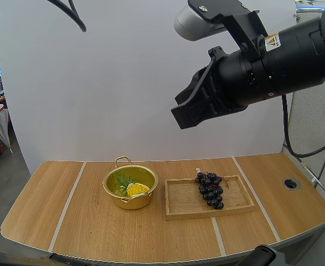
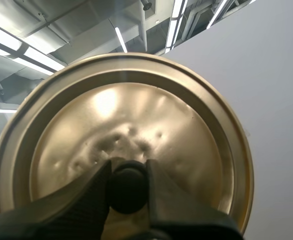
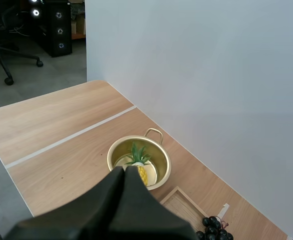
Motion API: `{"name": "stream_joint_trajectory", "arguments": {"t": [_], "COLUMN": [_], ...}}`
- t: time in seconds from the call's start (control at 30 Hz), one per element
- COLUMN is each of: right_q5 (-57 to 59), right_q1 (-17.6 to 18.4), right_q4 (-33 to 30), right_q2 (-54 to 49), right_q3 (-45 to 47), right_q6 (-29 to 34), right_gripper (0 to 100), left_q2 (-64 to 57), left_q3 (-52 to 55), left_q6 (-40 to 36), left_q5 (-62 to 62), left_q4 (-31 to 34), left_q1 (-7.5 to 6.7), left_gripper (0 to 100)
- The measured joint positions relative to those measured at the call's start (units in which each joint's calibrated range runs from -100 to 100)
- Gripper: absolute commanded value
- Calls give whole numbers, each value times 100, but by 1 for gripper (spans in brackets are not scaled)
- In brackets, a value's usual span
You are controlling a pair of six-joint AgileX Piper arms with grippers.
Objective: Open the pot, put the pineapple inside, and close it
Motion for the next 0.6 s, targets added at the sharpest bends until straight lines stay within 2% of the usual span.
{"name": "stream_joint_trajectory", "arguments": {"t": [0.17, 0.27, 0.43, 0.6], "right_q5": [0, 0, 0, 0], "right_q1": [0, 0, 0, 0], "right_q4": [0, 0, 0, 0], "right_q2": [0, 0, 0, 0], "right_q3": [0, 0, 0, 0], "right_q6": [0, 0, 0, 0], "right_gripper": [0, 0, 0, 0], "left_q2": [-31, -55, 135, 426], "left_q3": [-12, -12, -12, 164], "left_q6": [-29, -37, -28, 75], "left_q5": [545, 1880, 3446, 3567], "left_q4": [0, 0, 0, -116], "left_q1": [0, 0, 0, 0], "left_gripper": [0, 0, 0, 0]}}
